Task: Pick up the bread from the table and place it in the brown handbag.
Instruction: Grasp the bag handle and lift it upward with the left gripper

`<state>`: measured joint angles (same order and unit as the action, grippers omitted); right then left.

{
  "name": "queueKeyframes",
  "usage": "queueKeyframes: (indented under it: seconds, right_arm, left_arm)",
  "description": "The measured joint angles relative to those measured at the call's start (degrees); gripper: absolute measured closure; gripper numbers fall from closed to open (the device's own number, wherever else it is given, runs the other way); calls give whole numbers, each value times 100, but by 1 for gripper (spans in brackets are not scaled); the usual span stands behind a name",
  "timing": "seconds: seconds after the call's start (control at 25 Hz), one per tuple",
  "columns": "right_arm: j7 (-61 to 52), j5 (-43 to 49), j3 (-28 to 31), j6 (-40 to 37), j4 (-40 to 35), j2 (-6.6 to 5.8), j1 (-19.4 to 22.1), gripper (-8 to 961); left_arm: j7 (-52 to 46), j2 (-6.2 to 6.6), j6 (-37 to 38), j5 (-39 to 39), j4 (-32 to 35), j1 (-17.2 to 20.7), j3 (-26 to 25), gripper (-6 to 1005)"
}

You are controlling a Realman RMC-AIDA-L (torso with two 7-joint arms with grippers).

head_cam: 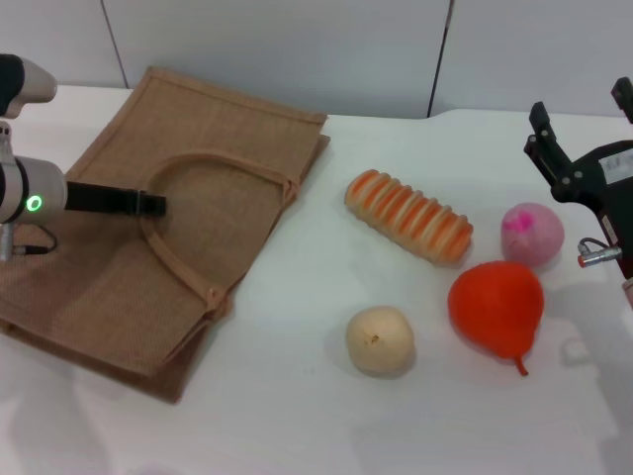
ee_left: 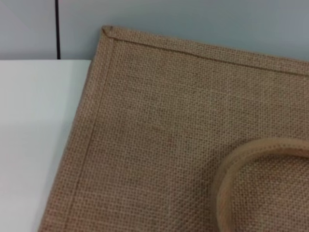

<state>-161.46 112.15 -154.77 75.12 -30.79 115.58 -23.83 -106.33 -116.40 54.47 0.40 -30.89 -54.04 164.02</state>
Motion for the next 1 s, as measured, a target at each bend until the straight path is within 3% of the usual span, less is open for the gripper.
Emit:
queueKeyframes:
  seconds: [0.72,0.8,1.0]
  right_arm:
    - [0,0,7,-15,30,0,1,83]
    - [0,0,8,-15,30,0,1,83]
    - [0,0,9,-12,30,0,1,84]
  left_arm:
    - [-44,-12,592,-440,-765,29,-10,661]
    - [-15,-11,593,-445,-766,28,-10,841]
    - [48,-8,576,-534,-742,21,-17,863]
